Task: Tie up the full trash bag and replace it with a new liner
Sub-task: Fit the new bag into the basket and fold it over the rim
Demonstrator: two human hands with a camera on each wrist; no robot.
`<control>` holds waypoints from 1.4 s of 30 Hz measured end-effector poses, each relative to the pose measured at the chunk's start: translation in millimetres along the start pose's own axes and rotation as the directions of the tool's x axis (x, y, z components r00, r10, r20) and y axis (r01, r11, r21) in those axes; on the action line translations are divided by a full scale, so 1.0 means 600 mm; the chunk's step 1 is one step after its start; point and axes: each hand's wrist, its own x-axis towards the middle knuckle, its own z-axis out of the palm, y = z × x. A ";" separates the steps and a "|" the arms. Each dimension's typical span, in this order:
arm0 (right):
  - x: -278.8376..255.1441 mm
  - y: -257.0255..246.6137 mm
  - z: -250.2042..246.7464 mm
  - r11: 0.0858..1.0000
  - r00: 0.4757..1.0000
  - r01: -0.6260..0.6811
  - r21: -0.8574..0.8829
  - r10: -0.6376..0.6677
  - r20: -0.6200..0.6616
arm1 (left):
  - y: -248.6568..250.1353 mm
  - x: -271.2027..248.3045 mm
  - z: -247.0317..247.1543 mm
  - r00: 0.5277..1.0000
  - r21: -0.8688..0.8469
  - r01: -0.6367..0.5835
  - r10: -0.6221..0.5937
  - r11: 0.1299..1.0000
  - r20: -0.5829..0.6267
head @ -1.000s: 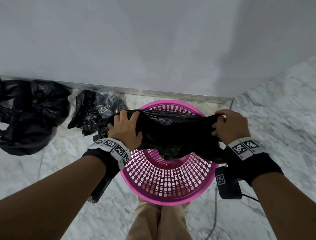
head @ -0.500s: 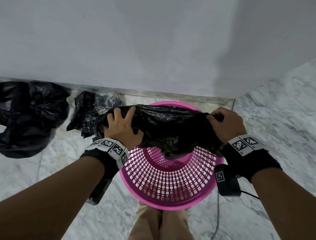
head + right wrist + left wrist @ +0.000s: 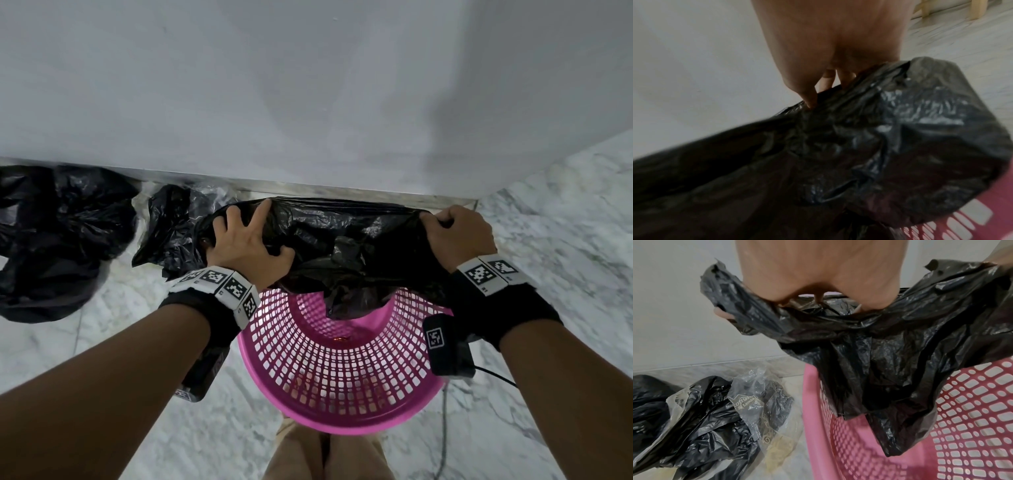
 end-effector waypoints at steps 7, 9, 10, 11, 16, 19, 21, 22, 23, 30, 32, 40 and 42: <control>0.020 0.000 0.002 0.996 0.997 -0.083 -0.029 0.083 0.004 | 0.003 0.021 -0.002 0.996 -0.052 0.024 -0.019 0.998 0.086; 0.019 0.007 0.005 0.994 0.994 -0.106 -0.030 0.107 0.037 | -0.003 0.033 0.001 0.983 -0.085 0.041 -0.025 0.996 0.180; 0.016 0.011 0.007 0.993 0.991 -0.116 -0.019 0.117 0.059 | -0.006 0.036 0.003 0.972 -0.126 0.054 -0.024 0.991 0.233; 0.012 0.015 0.007 0.993 0.990 -0.113 0.011 0.112 0.080 | -0.010 0.037 0.006 0.962 -0.164 0.068 -0.021 0.984 0.272; -0.020 0.032 0.010 0.989 0.976 0.111 0.100 -0.127 0.174 | -0.023 0.021 0.022 0.964 -0.224 0.048 0.014 0.973 0.266; -0.037 0.038 0.012 0.984 0.952 0.178 0.004 -0.173 0.252 | -0.031 0.014 0.025 0.968 -0.276 0.026 0.045 0.961 0.246; -0.039 0.039 0.012 0.982 0.961 0.188 -0.034 -0.176 0.214 | -0.035 0.015 0.031 0.976 -0.280 -0.031 0.089 0.960 0.198; -0.038 0.038 0.011 0.983 0.969 0.184 -0.024 -0.178 0.171 | -0.037 0.015 0.033 0.981 -0.277 -0.068 0.115 0.959 0.159; -0.037 0.037 0.012 0.983 0.975 0.182 -0.006 -0.180 0.133 | -0.038 0.015 0.034 0.983 -0.267 -0.106 0.141 0.958 0.119; -0.028 0.030 0.021 0.981 0.984 0.174 0.086 -0.177 0.030 | -0.038 0.021 0.033 0.952 -0.219 -0.301 0.279 0.928 -0.126; -0.024 0.028 0.019 0.984 0.989 0.145 0.098 -0.148 0.022 | -0.035 0.024 0.030 0.951 -0.208 -0.300 0.274 0.931 -0.146; 0.000 0.030 0.017 0.998 0.997 -0.046 -0.050 0.049 0.067 | -0.020 0.036 0.021 0.986 -0.281 -0.162 0.145 0.946 -0.082; -0.001 0.036 0.015 0.995 0.987 -0.046 -0.083 0.058 0.152 | -0.016 0.034 0.024 0.996 -0.312 -0.081 0.089 0.947 0.009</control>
